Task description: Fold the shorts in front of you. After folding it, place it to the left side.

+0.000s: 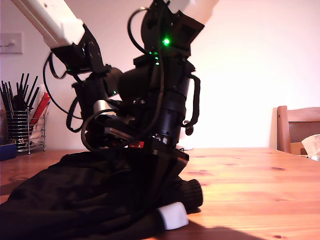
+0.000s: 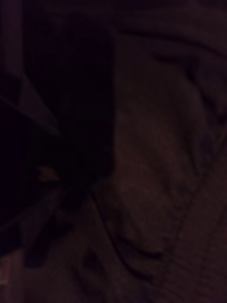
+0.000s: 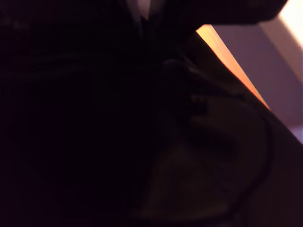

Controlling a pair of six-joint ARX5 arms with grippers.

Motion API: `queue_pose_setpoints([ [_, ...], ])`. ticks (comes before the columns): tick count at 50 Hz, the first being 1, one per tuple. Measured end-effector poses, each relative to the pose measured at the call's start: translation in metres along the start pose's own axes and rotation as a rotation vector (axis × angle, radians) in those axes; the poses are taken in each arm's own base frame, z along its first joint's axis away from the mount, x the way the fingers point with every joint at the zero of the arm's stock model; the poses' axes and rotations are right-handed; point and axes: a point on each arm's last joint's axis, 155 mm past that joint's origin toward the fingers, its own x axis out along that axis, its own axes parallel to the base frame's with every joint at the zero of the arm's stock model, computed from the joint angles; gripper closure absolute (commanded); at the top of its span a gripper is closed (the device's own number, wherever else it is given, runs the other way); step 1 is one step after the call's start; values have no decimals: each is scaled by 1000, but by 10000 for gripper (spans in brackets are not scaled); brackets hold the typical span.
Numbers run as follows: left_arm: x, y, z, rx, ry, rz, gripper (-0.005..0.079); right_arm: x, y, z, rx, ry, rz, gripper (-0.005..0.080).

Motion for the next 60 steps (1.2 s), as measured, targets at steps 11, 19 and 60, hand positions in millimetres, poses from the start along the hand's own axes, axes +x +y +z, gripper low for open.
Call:
queue_pose_setpoints([
  [11,4,-22,18,38,-48,-33,477,4,17,11,-14,-34,39,747],
  [19,4,-25,23,47,-62,-30,474,5,19,12,-22,-35,39,747],
  [60,-85,-13,23,-307,-51,-293,528,-103,-25,44,18,-368,-193,746],
])
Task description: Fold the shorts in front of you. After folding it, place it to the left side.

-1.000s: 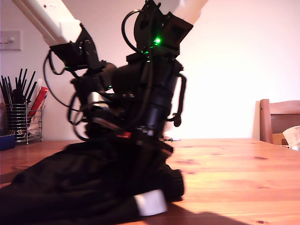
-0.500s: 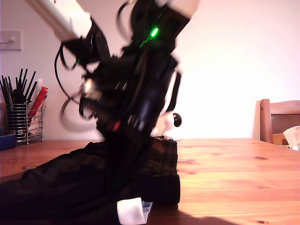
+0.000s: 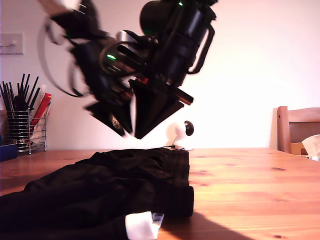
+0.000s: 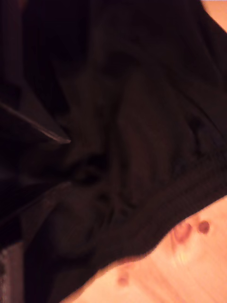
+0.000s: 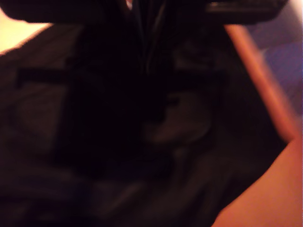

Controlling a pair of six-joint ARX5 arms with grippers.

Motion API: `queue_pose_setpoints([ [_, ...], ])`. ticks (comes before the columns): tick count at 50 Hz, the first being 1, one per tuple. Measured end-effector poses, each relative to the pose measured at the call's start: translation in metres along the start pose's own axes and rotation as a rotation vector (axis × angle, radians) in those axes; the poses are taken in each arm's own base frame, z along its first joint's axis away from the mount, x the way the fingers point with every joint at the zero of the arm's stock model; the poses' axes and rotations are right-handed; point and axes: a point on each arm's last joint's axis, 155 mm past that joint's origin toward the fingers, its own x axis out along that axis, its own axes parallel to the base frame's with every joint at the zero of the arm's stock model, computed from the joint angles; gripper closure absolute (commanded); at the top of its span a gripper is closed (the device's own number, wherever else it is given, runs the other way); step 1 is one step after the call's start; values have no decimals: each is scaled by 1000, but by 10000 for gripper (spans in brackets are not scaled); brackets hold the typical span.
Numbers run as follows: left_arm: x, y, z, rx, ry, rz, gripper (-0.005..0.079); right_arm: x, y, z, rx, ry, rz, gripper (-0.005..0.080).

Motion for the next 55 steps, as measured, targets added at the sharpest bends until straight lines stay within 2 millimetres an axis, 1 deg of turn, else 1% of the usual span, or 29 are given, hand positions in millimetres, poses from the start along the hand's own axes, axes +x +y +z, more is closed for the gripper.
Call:
queue_pose_setpoints([
  [1,-3,4,-2,-10,1,3,528,0,0,-2,1,-2,-1,746],
  [2,-5,1,-2,-26,-4,-25,529,-1,-5,-6,12,0,-24,746],
  [7,-17,11,-7,-79,-12,-63,544,-5,-12,-19,33,-17,-60,747],
  [8,-19,14,-9,-89,-8,-61,545,-7,-12,-20,31,-27,-67,747],
  [9,-21,11,-8,-100,-15,-92,545,-8,-14,-20,38,-37,-79,747],
  [11,-24,13,-10,-112,-14,-96,546,-12,-15,-22,39,-60,-86,747],
  [19,-37,1,-11,-116,-25,-140,566,-31,-19,-22,67,-165,-111,747],
  [22,-43,-2,-11,-110,-37,-138,571,-36,-21,-25,72,-184,-117,747],
  [24,-51,-6,-11,-101,-56,-133,575,-40,-24,-26,78,-199,-122,747],
  [28,-66,-11,-10,-82,-98,-122,575,-42,-30,-29,94,-210,-132,747],
  [36,-92,-15,-14,-73,-207,-92,576,-36,-38,-38,134,-215,-138,747],
  [40,-99,-14,-24,-78,-262,-72,576,-31,-38,-43,145,-213,-134,747],
  [45,-102,-9,-41,-92,-327,-31,577,-29,-37,-47,170,-239,-131,747],
  [49,-105,-5,-56,-110,-377,2,576,-31,-35,-51,195,-275,-129,748],
  [50,-106,-3,-59,-139,-392,11,576,-33,-35,-52,217,-286,-127,748],
  [53,-108,-3,-75,-146,-421,30,577,-39,-32,-57,222,-311,-125,753],
  [55,-110,-4,-84,-173,-441,35,577,-43,-31,-61,256,-323,-118,754],
])
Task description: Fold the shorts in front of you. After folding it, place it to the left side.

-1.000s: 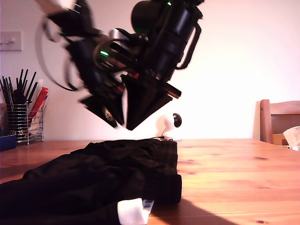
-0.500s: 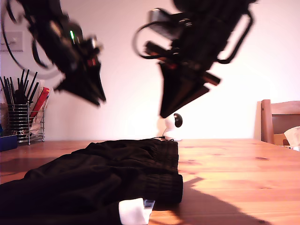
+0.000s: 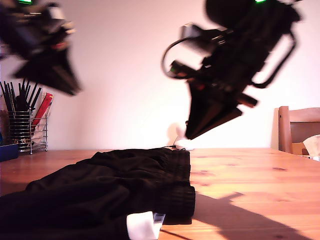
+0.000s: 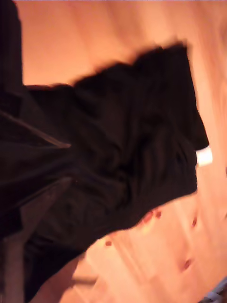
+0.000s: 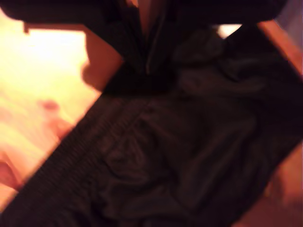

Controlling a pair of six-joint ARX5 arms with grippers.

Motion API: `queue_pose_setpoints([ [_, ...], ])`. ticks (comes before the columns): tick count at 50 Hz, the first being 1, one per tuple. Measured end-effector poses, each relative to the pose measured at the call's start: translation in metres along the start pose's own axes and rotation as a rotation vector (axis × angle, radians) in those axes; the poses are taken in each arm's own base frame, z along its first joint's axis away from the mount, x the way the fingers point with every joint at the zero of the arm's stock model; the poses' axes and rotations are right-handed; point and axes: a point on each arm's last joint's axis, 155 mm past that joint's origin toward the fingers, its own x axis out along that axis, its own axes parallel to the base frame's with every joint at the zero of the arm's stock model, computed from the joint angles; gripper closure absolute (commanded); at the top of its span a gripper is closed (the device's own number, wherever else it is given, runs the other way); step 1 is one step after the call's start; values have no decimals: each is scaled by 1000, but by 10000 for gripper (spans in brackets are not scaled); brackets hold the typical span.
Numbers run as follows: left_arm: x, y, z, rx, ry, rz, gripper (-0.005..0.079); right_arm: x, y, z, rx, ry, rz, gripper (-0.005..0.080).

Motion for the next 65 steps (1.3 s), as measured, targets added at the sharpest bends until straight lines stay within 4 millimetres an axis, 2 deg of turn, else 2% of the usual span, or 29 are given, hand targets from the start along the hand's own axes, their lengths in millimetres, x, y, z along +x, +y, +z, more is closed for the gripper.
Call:
queue_pose_setpoints([
  [8,-13,6,-51,-72,10,33,577,-14,1,-17,95,6,59,762],
  [9,-12,7,-59,-103,23,35,577,-15,11,-22,125,24,122,762],
  [11,-12,8,-74,-132,54,39,577,-15,9,-29,152,48,135,762],
  [13,-12,8,-89,-179,95,37,577,-18,20,-36,197,82,209,762],
  [18,-14,4,-113,-252,182,26,568,-22,28,-40,263,107,277,762],
  [20,-15,1,-118,-273,199,15,532,-24,36,-39,288,114,323,761],
  [23,-16,-1,-125,-304,229,13,408,-25,38,-38,295,116,333,726],
  [26,-18,-3,-132,-323,258,14,262,-25,37,-38,308,118,331,590],
  [28,-19,-3,-137,-353,278,19,183,-25,38,-38,319,120,331,458],
  [31,-20,-2,-145,-398,311,38,148,-25,37,-38,342,124,329,341],
  [39,-12,3,-171,-502,425,63,141,-24,35,-38,351,122,313,331],
  [43,-5,6,-181,-542,467,69,99,-24,35,-38,351,122,313,331],
  [49,4,9,-193,-582,516,70,94,-24,34,-38,349,121,309,332],
  [57,11,12,-202,-606,553,70,94,-24,34,-38,345,120,308,332],
  [65,16,12,-198,-605,537,57,95,-23,32,-38,341,118,301,332],
])
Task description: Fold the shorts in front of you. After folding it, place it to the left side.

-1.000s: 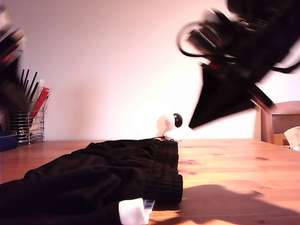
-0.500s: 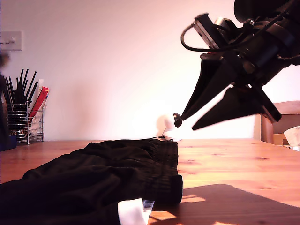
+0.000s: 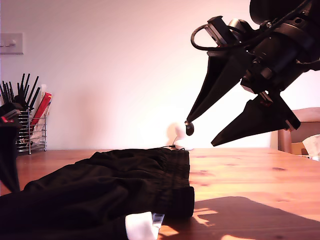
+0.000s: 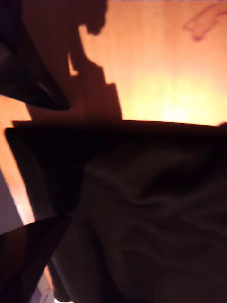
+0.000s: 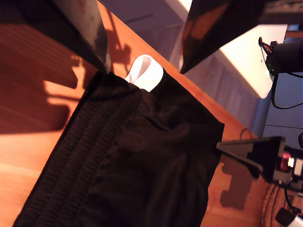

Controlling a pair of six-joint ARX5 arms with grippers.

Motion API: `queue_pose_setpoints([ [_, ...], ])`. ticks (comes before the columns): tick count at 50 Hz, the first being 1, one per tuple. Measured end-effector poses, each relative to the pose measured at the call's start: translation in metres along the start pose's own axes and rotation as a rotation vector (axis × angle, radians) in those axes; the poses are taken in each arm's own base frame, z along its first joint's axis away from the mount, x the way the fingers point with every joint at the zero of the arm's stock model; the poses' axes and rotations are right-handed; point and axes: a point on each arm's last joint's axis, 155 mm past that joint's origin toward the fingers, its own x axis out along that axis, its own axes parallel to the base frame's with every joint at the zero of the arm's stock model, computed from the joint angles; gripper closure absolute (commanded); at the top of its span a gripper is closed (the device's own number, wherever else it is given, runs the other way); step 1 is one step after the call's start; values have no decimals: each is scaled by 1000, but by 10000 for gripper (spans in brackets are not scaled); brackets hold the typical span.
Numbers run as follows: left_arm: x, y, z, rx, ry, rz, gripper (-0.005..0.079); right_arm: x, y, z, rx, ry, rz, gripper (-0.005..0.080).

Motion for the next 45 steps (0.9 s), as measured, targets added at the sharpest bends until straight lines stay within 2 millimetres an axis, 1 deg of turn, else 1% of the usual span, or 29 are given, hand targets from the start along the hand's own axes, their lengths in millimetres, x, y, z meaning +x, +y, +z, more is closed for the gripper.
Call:
queue_pose_setpoints([
  [5,2,-2,3,-5,1,-13,95,0,-4,1,1,-8,-24,332],
  [12,6,-11,5,-12,17,-65,96,-1,-10,1,11,-7,-47,331],
  [19,9,-17,7,11,19,-79,96,-4,-19,-1,51,2,-66,331],
  [22,10,-20,6,22,20,-80,96,-4,-23,-3,96,14,-64,331],
  [29,13,-27,3,51,32,-90,96,5,-26,-11,163,63,-28,331],
  [31,15,-32,0,69,39,-94,96,10,-22,-12,187,76,-1,331],
  [36,17,-34,-1,81,42,-96,96,12,-21,-7,206,63,11,330],
  [45,17,-36,-1,87,44,-96,96,26,-22,-14,254,117,56,330],
])
